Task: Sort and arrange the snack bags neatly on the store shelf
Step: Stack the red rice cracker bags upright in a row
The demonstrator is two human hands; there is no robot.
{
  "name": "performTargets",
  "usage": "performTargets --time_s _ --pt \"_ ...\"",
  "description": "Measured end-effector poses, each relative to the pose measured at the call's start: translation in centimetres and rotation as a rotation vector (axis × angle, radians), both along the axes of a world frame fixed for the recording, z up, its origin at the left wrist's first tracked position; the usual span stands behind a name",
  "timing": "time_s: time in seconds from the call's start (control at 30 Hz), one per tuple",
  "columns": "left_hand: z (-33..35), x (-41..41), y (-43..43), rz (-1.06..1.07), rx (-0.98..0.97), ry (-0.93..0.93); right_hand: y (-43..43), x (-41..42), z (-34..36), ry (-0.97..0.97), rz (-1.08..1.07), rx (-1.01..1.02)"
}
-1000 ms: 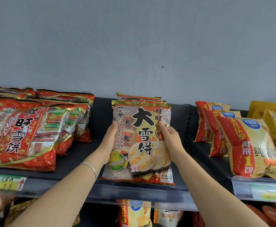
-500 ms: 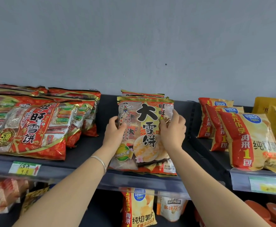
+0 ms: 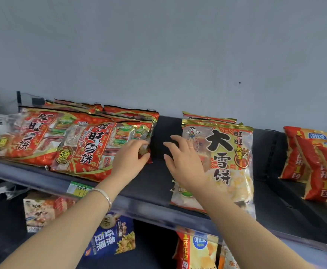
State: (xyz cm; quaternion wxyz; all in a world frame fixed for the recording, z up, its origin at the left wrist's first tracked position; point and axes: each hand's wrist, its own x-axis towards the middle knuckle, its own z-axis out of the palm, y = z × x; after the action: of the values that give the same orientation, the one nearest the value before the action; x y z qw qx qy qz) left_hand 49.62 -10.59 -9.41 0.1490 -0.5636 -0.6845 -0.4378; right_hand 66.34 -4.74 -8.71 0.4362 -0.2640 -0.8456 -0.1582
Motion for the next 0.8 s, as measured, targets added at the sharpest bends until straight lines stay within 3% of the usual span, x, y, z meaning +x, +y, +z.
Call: performTargets --time_s 0.13,0.3,0.4,0.53,0.8 --pt "-1.0 -6.8 -1.5 0.122 0.010 0.044 -0.8 -6.6 -0.1 0.039 0.053 -0.068" --pt "-1.8 -14.9 -2.7 0.154 -0.049 0.051 -1.5 -14.6 -0.4 0.100 0.013 -0.635" --pt "-2.5 -18.3 -2.7 0.148 -0.082 0.055 -2.3 -17.9 -1.1 0.252 0.009 -0.846" --pt "-3.7 -20.8 -2.2 0.167 -0.064 -0.004 -3.0 -20.3 -2.5 0.514 -0.063 -0.961" --pt "-5.2 -22.6 -1.5 0.255 -0.017 -0.243 -2.5 -21.3 -4.5 0.520 -0.127 -0.938"
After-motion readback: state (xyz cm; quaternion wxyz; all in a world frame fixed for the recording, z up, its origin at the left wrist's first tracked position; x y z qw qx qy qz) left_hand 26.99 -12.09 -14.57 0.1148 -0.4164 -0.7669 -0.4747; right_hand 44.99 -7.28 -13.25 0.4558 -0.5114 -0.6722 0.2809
